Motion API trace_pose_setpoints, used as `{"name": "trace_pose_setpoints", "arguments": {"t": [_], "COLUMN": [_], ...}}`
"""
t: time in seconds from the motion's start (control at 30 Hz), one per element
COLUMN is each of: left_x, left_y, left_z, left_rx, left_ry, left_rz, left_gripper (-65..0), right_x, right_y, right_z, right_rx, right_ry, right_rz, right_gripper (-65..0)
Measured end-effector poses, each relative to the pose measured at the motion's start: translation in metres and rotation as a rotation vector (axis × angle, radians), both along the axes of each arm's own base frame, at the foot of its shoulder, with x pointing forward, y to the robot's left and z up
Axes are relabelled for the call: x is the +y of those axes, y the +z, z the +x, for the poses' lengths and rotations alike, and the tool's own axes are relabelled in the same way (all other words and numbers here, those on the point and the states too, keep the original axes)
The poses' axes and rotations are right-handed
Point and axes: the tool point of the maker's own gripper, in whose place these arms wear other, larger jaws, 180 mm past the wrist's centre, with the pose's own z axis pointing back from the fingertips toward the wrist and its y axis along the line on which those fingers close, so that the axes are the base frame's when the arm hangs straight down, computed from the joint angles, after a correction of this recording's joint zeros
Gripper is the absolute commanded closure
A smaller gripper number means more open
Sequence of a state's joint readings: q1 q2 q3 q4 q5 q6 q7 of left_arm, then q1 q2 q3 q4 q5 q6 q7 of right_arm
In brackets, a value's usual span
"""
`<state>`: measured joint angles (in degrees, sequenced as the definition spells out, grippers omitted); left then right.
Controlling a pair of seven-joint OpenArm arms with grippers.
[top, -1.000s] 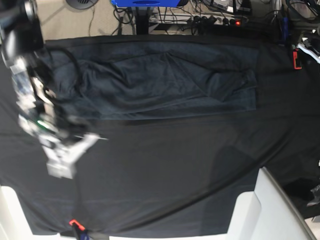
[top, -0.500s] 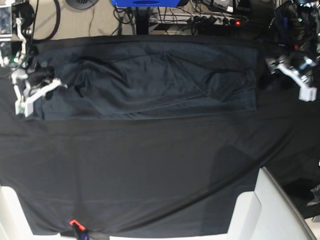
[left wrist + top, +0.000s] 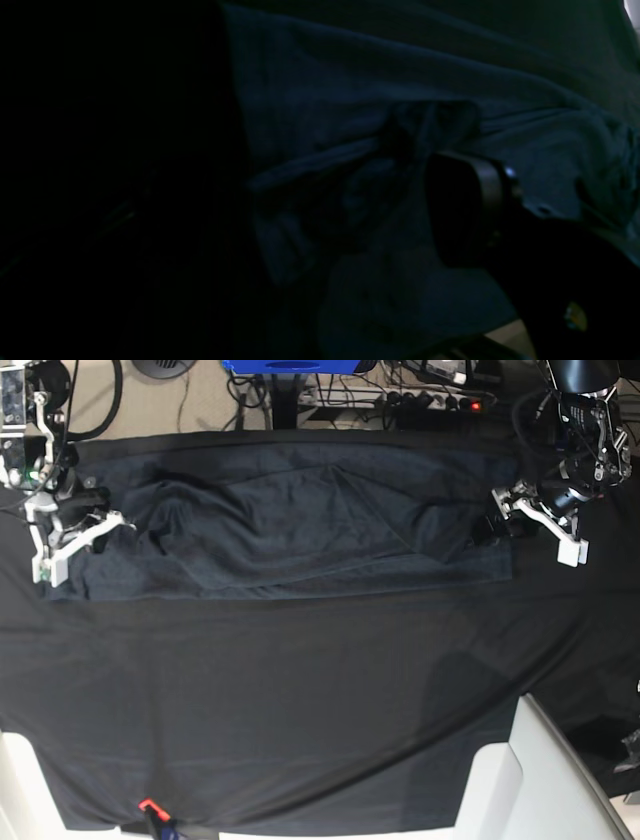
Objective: Fold the T-shirt properly
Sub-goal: 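Grasp the shirt's two side corners with the left and right grippers, then drag the left gripper's corner across the shirt toward the right gripper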
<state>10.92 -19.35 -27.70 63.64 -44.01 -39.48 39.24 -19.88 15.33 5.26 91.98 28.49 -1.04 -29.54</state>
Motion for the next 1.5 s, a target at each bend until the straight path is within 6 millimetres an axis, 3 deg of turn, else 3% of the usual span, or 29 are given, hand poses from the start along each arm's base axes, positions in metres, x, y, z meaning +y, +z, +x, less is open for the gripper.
{"name": "trace_pose_setpoints", "arguments": {"t": [0.33, 0.57, 0.97, 1.13, 1.33, 1.43, 1.47, 1.5], "left_x": [0.033, -0.003, -0.038, -0.039, -0.034, -0.038, -0.039, -0.039], "left_y": [-0.004, -0.010, -0.013, -0.016, -0.024, -0.030, -0.030, -0.030], "left_z": [-0.011, 0.000, 0.007, 0.011, 0.013, 0.010, 0.012, 0.013], "left_rx": [0.058, -0.001, -0.027, -0.042, -0.013, 0.020, 0.024, 0.030], "left_ry": [-0.038, -0.017, -0.064, -0.038, -0.009, -0.027, -0.031, -0.038], "left_rz": [0.158, 0.089, 0.027, -0.023, -0.029, -0.020, -0.021, -0.019], "left_gripper": [-65.0, -65.0, -65.0, -64.2, -28.6, -4.9, 0.0, 0.0], "right_x": [0.001, 0.001, 0.001, 0.001, 0.001, 0.000, 0.001, 0.001], "right_y": [0.000, 0.000, 0.000, 0.000, 0.000, -0.001, -0.001, -0.001], "right_z": [0.000, 0.000, 0.000, 0.000, 0.000, 0.000, 0.000, -0.001], "right_rx": [0.000, 0.000, 0.000, 0.001, 0.001, 0.001, 0.002, 0.003], "right_ry": [-0.001, -0.001, -0.001, -0.001, 0.000, -0.001, -0.001, -0.001], "right_rz": [0.002, 0.001, 0.001, 0.002, 0.002, 0.002, 0.002, 0.002], "right_gripper": [0.0, 0.0, 0.0, 0.0, 0.0, 0.0, 0.0, 0.0]}}
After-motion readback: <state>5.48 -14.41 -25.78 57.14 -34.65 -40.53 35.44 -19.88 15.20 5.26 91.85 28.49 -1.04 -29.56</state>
